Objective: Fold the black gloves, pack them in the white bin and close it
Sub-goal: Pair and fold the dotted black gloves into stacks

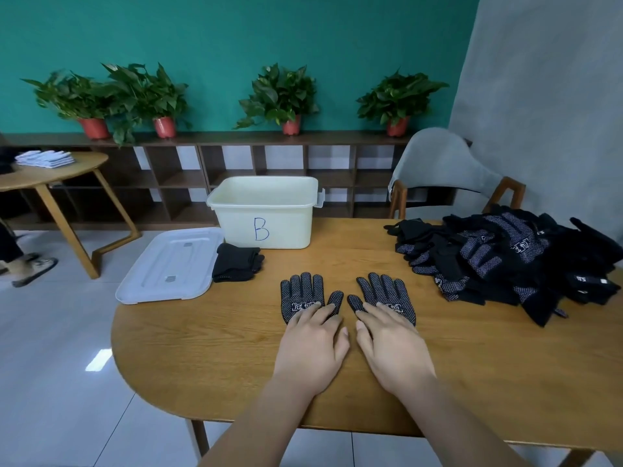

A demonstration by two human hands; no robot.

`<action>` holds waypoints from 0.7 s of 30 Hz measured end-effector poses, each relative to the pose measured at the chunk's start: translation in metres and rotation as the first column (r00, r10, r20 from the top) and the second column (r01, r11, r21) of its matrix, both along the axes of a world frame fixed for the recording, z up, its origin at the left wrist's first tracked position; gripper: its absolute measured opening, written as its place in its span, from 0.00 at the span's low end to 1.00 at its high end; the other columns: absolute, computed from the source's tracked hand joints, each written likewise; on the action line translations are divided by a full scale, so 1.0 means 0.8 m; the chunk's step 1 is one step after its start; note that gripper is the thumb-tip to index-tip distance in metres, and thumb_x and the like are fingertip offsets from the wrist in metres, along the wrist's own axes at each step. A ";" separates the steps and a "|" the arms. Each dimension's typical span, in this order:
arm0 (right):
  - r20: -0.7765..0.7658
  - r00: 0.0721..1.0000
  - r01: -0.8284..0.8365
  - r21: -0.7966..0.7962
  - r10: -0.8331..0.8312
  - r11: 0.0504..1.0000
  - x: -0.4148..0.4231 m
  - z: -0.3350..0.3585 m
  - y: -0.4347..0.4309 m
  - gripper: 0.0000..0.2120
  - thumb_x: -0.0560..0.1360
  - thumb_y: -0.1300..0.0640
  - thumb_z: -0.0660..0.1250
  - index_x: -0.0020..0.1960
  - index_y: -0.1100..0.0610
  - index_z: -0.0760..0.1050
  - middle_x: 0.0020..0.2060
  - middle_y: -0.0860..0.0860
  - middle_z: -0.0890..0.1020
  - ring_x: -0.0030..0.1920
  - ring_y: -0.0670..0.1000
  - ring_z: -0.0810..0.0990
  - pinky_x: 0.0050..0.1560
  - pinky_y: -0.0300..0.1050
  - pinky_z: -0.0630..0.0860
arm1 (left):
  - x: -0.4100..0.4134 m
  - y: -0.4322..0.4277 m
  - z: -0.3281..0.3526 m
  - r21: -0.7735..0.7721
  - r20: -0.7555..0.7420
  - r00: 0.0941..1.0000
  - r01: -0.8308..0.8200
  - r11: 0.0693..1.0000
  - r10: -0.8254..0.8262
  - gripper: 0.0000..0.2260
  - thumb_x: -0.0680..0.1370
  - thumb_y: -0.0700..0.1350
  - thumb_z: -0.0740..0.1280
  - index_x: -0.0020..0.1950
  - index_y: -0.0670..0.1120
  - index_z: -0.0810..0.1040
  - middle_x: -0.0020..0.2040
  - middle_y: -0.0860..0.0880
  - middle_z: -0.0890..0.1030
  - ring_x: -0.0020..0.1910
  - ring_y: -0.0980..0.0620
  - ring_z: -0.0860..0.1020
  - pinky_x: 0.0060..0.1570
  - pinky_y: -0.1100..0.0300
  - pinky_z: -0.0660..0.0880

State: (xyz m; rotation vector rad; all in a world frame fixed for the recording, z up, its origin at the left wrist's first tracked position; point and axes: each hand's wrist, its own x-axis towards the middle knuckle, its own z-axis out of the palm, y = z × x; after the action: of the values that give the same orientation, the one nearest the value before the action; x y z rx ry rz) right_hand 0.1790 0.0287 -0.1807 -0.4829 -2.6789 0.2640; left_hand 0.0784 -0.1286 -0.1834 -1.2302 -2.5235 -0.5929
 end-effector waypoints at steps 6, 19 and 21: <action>-0.166 0.985 -0.024 0.088 0.039 0.996 0.015 -0.002 -0.003 0.17 0.83 0.48 0.59 0.64 0.51 0.83 0.68 0.47 0.80 0.72 0.51 0.73 0.72 0.54 0.72 | 0.004 -0.005 0.006 0.080 -0.106 0.994 0.006 0.997 0.003 0.16 0.83 0.52 0.61 0.65 0.50 0.82 0.62 0.53 0.80 0.61 0.49 0.76 0.62 0.51 0.73; -0.099 0.995 0.017 -0.002 -0.017 1.000 0.035 -0.012 -0.003 0.16 0.80 0.55 0.66 0.66 0.50 0.82 0.67 0.44 0.78 0.70 0.48 0.72 0.65 0.52 0.78 | -0.004 -0.014 -0.005 0.141 0.026 0.994 -0.107 0.984 0.105 0.15 0.77 0.50 0.63 0.58 0.52 0.85 0.52 0.56 0.77 0.53 0.53 0.75 0.53 0.54 0.74; -0.129 0.991 0.031 0.000 -0.031 1.000 0.036 -0.011 -0.003 0.14 0.79 0.56 0.68 0.63 0.51 0.83 0.65 0.45 0.79 0.68 0.49 0.74 0.62 0.52 0.79 | -0.004 -0.014 -0.005 0.146 0.016 0.996 -0.093 0.985 0.092 0.14 0.77 0.51 0.65 0.59 0.52 0.85 0.52 0.56 0.77 0.53 0.53 0.75 0.53 0.54 0.74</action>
State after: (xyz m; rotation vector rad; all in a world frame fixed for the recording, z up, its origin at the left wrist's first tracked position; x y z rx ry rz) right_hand 0.2080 0.0264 -0.1899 -0.4892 -2.5441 0.2743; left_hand 0.0754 -0.1394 -0.1871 -1.0548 -2.4782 -0.7485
